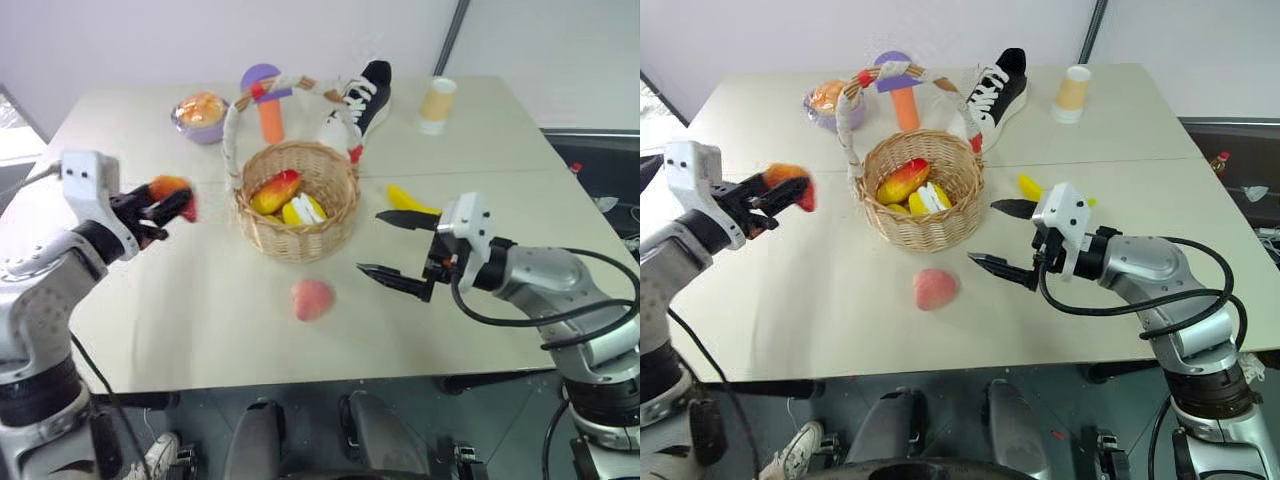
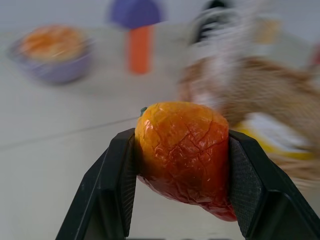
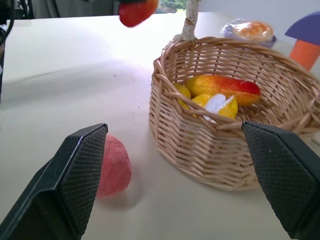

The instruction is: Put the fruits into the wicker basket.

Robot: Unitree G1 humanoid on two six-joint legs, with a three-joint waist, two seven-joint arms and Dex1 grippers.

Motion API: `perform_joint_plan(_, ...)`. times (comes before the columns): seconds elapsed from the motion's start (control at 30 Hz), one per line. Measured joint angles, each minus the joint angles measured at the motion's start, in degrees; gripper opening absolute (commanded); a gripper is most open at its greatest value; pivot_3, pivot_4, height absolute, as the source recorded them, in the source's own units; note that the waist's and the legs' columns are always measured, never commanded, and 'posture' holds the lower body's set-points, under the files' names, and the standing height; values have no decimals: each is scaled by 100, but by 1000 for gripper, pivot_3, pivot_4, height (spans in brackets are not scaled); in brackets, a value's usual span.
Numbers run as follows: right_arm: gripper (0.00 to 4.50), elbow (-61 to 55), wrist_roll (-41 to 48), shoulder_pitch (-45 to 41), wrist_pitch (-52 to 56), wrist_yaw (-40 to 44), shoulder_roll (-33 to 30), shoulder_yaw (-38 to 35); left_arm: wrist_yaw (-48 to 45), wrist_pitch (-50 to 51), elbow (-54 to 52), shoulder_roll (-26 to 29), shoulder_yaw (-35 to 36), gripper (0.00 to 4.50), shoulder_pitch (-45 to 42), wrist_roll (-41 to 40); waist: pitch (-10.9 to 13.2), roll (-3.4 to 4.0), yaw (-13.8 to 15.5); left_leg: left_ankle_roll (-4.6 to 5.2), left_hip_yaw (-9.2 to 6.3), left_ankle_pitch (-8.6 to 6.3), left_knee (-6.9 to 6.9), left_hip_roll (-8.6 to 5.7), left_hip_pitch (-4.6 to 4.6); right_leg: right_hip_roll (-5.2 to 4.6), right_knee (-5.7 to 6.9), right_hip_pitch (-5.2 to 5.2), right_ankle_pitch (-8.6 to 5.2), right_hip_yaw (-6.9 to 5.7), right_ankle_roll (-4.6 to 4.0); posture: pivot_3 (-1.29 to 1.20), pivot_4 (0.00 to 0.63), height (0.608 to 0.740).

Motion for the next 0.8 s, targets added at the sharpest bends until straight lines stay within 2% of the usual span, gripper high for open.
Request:
perform_joint_plan(0.03,4500,32,-4,-21,-5,14,-5,-1,-59,2,-94,24,-69,2028,-40,-118,-1,0,8,0,0,0,1,-3,2,0,0,3,0,0,1,0,150,740)
perform_joint_plan(0.1,4500,147,-43,-105,-17,20,-11,5,83,-18,-67,-84,-647,2028,-508,-97,0,-1,37,2,-10,0,7,-12,-2,2,0,5,0,-1,2,0,150,740)
perform_joint_plan(0.2,4500,162,-76,-217,-30,7,16,42,416,-256,240,-344,-1861,2028,-1291,470,-2,-4,19,4,-13,-1,8,-18,-4,3,-4,6,0,2,8,0,150,740)
perform_joint_plan(0.33,4500,150,-113,-224,-20,-83,56,60,659,-598,1168,-596,-2801,2028,-1836,1222,-2,-3,-43,18,-20,-9,-3,-16,-1,16,-3,-3,-2,10,9,0,150,740)
perform_joint_plan(0.37,4500,141,-114,-223,-7,-124,81,63,662,-679,1384,-607,-2922,2512,-1897,1340,-1,-3,-48,18,-28,-9,-3,-15,-2,21,-1,-5,-2,10,8,0,150,740)
perform_joint_plan(0.43,4500,88,-125,-200,52,-221,96,86,584,-811,1718,-621,-3016,3366,-1952,1495,-1,-1,-44,18,-35,-9,-5,-14,-2,23,1,-7,-3,9,7,0,150,740)
perform_joint_plan(0.5,4500,-71,-154,-142,131,-326,122,165,455,-924,1973,-630,-3037,4406,-2006,1592,-1,-1,-24,18,-37,-8,-4,-15,-3,23,1,-7,-3,8,7,0,150,740)
perform_joint_plan(0.63,4500,-244,-247,-20,248,-356,148,593,-51,-1224,2062,-552,-3002,4465,-1981,1568,-1,-2,-16,18,-33,-8,0,-16,-7,19,-1,-7,-3,8,8,0,150,740)
perform_joint_plan(0.8,4500,-70,-471,-104,227,-145,336,1241,-1145,-1955,1636,-13,-2583,4465,-1179,1256,0,1,-59,18,-32,-8,-3,-10,-2,22,3,-7,-3,8,6,0,150,740)
